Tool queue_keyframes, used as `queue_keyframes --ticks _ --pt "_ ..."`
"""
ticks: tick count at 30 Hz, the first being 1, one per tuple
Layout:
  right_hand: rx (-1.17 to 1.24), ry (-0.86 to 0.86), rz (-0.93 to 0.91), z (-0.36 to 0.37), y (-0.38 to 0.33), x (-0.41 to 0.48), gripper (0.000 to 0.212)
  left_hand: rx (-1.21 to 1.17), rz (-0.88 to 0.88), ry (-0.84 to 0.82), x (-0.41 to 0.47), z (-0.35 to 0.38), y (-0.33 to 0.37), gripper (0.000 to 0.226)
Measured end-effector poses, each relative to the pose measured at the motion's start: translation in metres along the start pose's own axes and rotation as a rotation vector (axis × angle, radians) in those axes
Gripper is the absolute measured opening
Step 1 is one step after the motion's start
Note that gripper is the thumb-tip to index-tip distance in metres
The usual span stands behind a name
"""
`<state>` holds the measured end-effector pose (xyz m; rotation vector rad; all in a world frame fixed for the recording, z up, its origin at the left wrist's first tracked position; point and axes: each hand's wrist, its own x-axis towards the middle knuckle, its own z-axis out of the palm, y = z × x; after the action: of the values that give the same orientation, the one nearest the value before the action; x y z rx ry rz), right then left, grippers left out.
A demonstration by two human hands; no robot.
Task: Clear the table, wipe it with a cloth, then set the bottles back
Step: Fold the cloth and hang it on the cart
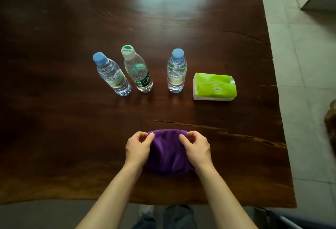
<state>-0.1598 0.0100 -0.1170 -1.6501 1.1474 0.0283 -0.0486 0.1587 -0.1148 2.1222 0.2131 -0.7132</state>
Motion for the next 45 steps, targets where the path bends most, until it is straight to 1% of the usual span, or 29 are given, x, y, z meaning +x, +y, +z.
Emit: queue_keyframes --ticks 4,7,10,11,13,16,19,23,25,28,31,37,42,45 --pt "0.102 0.010 -0.055 -0.005 -0.007 -0.018 0.013 -0.074 0.031 -0.006 -0.013 -0.019 0.005 0.014" --pt "0.216 0.031 -0.076 -0.011 -0.014 -0.035 0.029 -0.092 0.055 -0.044 -0.024 -0.038 0.005 0.012" --pt "0.279 0.004 -0.092 -0.018 -0.022 -0.058 0.048 -0.111 0.116 -0.088 -0.037 -0.056 0.006 0.011" --pt "0.281 -0.006 -0.107 -0.019 -0.025 -0.066 0.049 -0.122 0.155 -0.090 -0.041 -0.062 0.007 0.011" --pt "0.323 -0.037 -0.135 -0.023 -0.027 -0.084 0.045 -0.154 0.232 -0.124 -0.050 -0.073 0.008 0.017" --pt "0.501 -0.096 -0.134 -0.027 -0.035 -0.115 0.041 -0.198 0.309 -0.244 -0.067 -0.092 0.013 0.025" --pt "0.557 -0.065 -0.167 -0.030 -0.041 -0.147 0.042 -0.248 0.406 -0.368 -0.087 -0.109 0.024 0.031" --pt "0.616 0.037 -0.233 -0.040 -0.048 -0.190 0.041 -0.251 0.535 -0.476 -0.117 -0.127 0.041 0.040" --pt "0.653 0.093 -0.269 -0.046 -0.047 -0.212 0.034 -0.257 0.585 -0.509 -0.133 -0.131 0.049 0.035" --pt "0.668 0.213 -0.334 -0.059 -0.042 -0.248 0.023 -0.267 0.653 -0.568 -0.163 -0.129 0.058 0.021" --pt "0.664 0.347 -0.349 -0.074 -0.024 -0.283 0.020 -0.227 0.726 -0.641 -0.191 -0.117 0.061 0.016" --pt "0.640 0.627 -0.337 -0.112 0.036 -0.344 0.018 -0.161 0.762 -0.821 -0.254 -0.063 0.056 0.016" --pt "0.720 0.860 -0.316 -0.158 0.093 -0.395 0.019 -0.066 0.837 -0.980 -0.318 -0.002 0.052 0.017" --pt "0.739 0.968 -0.291 -0.186 0.127 -0.426 0.022 0.013 0.893 -1.055 -0.358 0.038 0.049 0.018"
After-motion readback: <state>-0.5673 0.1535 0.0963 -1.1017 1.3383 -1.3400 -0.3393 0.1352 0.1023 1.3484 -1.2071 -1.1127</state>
